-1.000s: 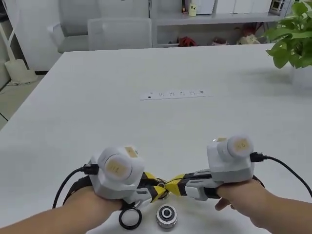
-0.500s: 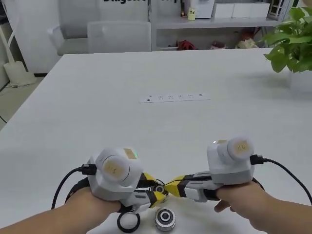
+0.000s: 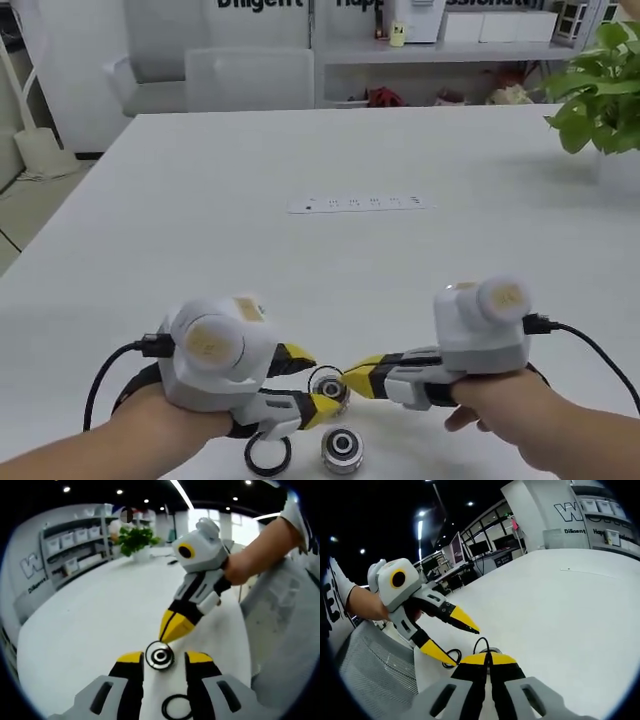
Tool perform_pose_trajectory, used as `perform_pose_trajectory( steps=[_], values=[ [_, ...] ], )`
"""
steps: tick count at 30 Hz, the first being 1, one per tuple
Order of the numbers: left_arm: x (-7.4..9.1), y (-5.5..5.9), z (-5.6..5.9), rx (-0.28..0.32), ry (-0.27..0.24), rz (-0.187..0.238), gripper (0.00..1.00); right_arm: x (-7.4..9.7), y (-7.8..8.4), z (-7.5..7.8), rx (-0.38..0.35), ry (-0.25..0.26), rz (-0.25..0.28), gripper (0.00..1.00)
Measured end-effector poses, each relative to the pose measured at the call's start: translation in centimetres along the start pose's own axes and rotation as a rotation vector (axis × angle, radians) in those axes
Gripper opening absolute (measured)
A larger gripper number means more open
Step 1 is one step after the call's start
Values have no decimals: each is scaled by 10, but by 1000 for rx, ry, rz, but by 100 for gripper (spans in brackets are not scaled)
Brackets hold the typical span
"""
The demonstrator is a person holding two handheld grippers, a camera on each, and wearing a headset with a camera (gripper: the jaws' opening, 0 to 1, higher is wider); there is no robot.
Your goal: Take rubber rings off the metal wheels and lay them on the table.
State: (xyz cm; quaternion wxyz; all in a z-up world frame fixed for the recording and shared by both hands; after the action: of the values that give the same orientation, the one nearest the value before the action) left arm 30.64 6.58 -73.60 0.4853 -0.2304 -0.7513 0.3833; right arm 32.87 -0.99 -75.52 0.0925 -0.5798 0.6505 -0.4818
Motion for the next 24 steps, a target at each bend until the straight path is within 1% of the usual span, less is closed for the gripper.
perform_pose_trajectory(
  steps=[6, 8, 12, 16, 24],
  values=[
    [13, -5, -3, 16, -26, 30, 39, 3, -6, -6, -6, -16, 23, 0],
    [17, -6, -3, 20, -29, 37, 42, 4, -7, -8, -5, -23, 26, 0],
    [24, -9, -2, 17, -33, 48, 46, 5, -10, -13, -6, -37, 38, 0],
    [31, -13, 0, 25, -35, 63, 50, 6, -12, -17, -6, -46, 46, 0],
    [44, -12, 0, 19, -48, 73, 56, 6, -15, -26, 3, -67, 53, 0]
  ],
)
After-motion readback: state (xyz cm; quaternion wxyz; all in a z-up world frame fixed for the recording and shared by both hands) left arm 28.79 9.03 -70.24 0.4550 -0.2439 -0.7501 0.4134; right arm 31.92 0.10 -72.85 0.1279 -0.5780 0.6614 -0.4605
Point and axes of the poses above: the centre of the closed fingertips' face, and the gripper's own axes: x roughly backward along the fingers, z roughly to its right, y roughly out of its underside, the point moved 4 cm from there along x, roughly backward along the fingers, and after that the axes turned 12 degrees about -x, right-handed, at the moved point
